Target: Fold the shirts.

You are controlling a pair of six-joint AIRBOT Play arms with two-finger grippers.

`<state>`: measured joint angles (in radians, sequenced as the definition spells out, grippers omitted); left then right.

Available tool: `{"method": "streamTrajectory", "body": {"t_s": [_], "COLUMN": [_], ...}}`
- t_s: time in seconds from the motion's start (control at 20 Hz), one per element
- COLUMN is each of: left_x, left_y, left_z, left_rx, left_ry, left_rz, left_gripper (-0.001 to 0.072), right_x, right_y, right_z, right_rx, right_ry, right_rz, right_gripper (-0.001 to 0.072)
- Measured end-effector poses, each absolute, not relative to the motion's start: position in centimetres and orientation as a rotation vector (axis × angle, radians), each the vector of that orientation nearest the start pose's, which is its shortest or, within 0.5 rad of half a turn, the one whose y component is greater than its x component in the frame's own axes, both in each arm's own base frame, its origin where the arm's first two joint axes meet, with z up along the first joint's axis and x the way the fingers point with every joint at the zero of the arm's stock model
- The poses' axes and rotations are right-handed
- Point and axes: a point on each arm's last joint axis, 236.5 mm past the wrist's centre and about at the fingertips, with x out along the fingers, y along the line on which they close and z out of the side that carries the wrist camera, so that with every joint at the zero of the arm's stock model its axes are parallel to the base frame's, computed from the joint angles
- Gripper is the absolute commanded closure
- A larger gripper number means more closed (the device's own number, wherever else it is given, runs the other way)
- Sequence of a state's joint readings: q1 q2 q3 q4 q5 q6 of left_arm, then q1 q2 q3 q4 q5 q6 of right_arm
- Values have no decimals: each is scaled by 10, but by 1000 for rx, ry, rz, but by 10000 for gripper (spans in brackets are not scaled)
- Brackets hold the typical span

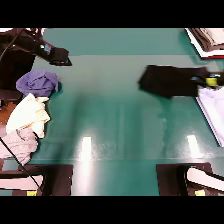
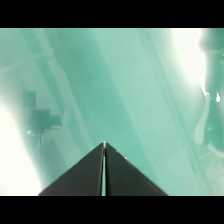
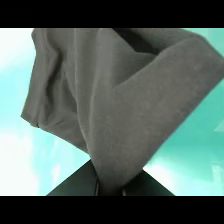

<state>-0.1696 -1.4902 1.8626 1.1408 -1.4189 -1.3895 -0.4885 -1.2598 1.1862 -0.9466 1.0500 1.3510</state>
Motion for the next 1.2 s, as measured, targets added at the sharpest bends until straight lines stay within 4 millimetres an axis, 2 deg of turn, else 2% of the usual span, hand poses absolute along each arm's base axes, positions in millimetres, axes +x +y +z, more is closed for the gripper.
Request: {"method": "streamTrajectory", "body": {"t_s": [0.1,0.2,0.3,0.4,0.55,0.75,0.95,1.2], "left_x": [438,438,438,438,438,439,439,439], "left_y": [-188,-195,-199,-201,-203,-204,-203,-203], "left_z": [181,183,183,184,185,185,185,185], "left_rx": [-24,-20,-17,-15,-14,-13,-12,-9], "left_ry": [987,973,966,961,957,955,955,953], "left_rz": [-620,-631,-635,-639,-640,-641,-641,-642], "left_gripper": [683,683,683,683,683,683,683,683], "right_x": [412,406,405,408,410,408,391,351], "right_y": [-128,-159,-181,-195,-204,-203,-207,-221], "right_z": [81,96,119,146,186,214,212,206], "right_rx": [644,655,646,621,574,534,490,415], "right_ry": [857,801,736,673,604,580,647,757], "right_rz": [-97,-154,-189,-203,-203,-190,-235,-375], "right_gripper": [696,695,696,696,695,696,696,694]}}
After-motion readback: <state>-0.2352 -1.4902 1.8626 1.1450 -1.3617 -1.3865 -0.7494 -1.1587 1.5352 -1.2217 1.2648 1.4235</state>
